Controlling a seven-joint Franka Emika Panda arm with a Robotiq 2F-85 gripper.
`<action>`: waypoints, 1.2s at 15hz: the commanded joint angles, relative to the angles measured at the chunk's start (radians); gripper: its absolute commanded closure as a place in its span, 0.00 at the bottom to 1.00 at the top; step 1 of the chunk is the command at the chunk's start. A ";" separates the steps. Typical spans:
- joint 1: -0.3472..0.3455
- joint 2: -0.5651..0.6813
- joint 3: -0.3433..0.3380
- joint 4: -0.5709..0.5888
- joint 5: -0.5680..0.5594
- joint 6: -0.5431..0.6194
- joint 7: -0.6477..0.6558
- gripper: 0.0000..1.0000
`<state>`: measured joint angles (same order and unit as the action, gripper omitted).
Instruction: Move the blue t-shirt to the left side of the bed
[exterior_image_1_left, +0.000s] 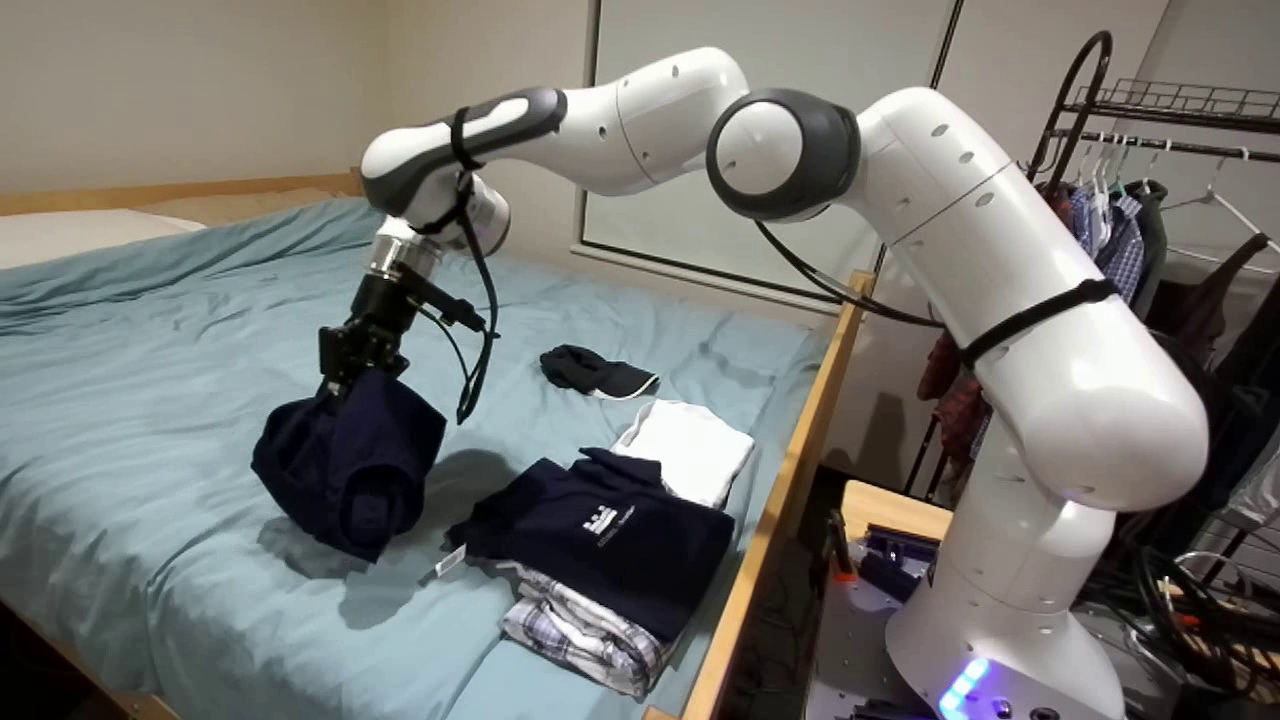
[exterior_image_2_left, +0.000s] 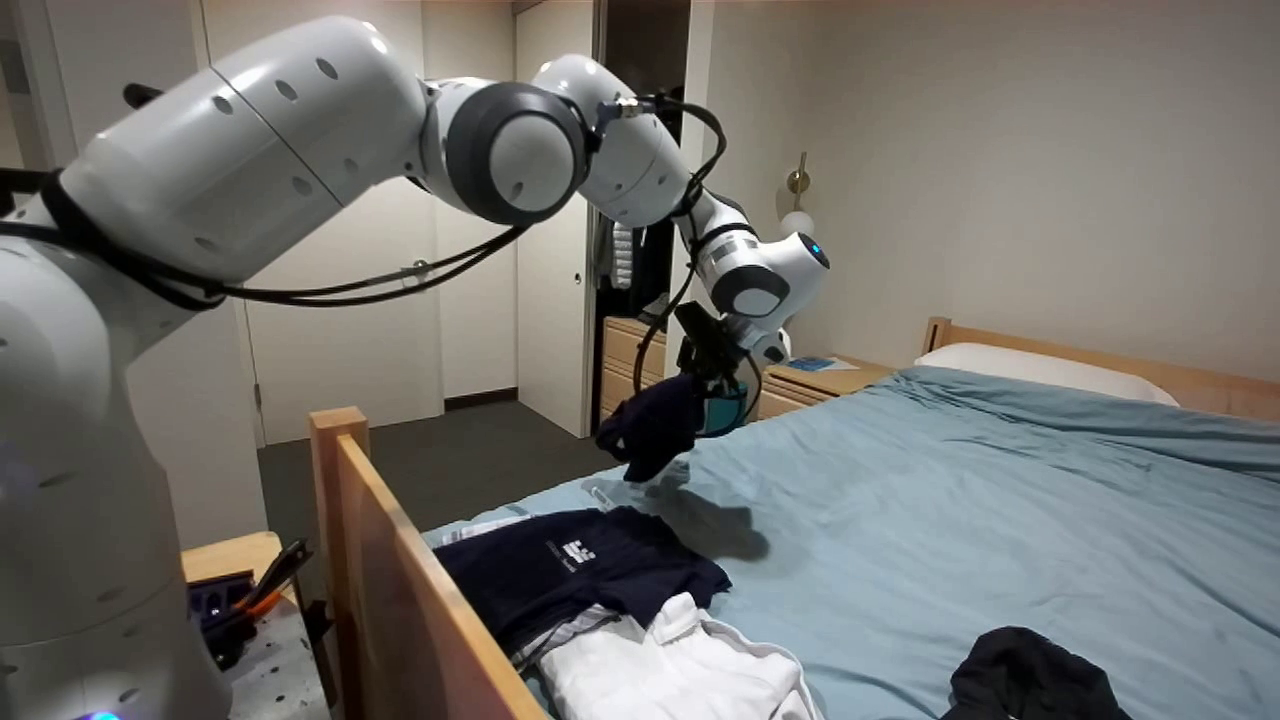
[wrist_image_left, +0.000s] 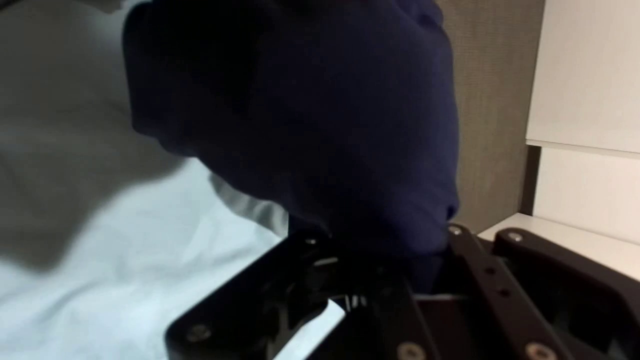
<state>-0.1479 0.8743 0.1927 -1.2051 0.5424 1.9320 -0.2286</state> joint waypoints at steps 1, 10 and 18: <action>0.040 -0.014 -0.070 0.015 -0.137 -0.037 0.036 0.91; 0.046 0.000 -0.076 0.008 -0.208 0.003 0.023 0.52; 0.052 0.004 -0.084 -0.003 -0.207 0.113 0.047 0.02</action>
<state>-0.0980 0.8817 0.1037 -1.1954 0.3424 1.9934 -0.1975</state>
